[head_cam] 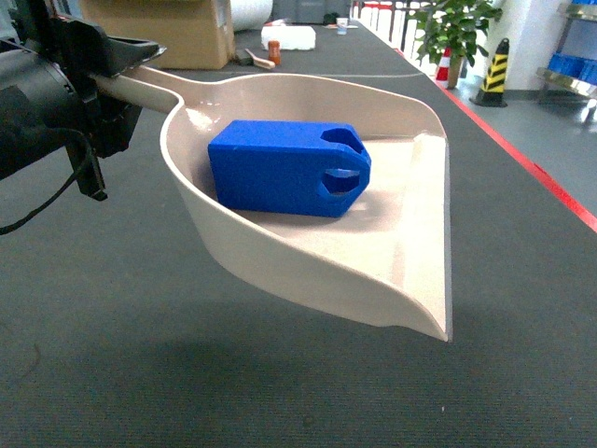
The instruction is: Place part in tray to right shelf
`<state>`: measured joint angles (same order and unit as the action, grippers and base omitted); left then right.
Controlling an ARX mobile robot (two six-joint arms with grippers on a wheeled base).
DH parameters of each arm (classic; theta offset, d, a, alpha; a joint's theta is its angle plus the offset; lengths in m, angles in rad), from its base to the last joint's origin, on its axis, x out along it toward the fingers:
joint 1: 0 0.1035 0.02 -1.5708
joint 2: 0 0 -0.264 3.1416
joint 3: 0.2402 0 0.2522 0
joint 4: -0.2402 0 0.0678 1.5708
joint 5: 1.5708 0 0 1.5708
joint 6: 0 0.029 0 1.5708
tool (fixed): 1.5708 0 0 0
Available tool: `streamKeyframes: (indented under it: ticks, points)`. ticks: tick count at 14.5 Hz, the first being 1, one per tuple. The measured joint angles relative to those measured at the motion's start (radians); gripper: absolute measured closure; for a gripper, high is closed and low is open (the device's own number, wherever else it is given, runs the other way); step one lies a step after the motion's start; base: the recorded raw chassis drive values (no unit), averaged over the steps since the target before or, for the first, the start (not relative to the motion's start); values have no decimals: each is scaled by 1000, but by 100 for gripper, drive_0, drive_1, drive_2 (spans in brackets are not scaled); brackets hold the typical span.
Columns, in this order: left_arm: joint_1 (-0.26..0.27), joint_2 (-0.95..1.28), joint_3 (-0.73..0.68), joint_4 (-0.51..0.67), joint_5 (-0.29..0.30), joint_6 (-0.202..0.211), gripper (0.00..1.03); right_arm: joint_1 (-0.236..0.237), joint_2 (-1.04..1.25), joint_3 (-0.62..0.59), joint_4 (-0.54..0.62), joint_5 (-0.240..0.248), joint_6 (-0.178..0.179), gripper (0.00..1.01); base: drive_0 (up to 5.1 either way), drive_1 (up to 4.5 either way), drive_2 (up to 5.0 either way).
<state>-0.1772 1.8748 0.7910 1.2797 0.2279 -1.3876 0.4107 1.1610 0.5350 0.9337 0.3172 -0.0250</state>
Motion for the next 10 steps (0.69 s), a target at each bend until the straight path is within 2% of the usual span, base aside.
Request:
streamKeyframes:
  ticks: [3,5,6,7,9,10]
  points:
    - [0,0,0,0,1,0,91,-51,-48,-92,81,1,-34,3,0,0,0]
    - [0,0,0,0,0,0,91,-75,-82,-135,68,-16,-50,3,0,0,0]
    - [0,0,0,0,0,0,91,-92,-118,-181,56,-42,-61,3,0,0,0]
    - [3,0,0,0,-2,0,91,-97,-148,-247,51,-68,-77,3,0,0,0]
    - [2,0,0,3,1,0,91,-95,-139,-246,54,-83,-92,3,0,0,0]
    - [0,0,0,-1,0,0,91,-95,-140,-246,53,-84,-97,3,496,-235,-235]
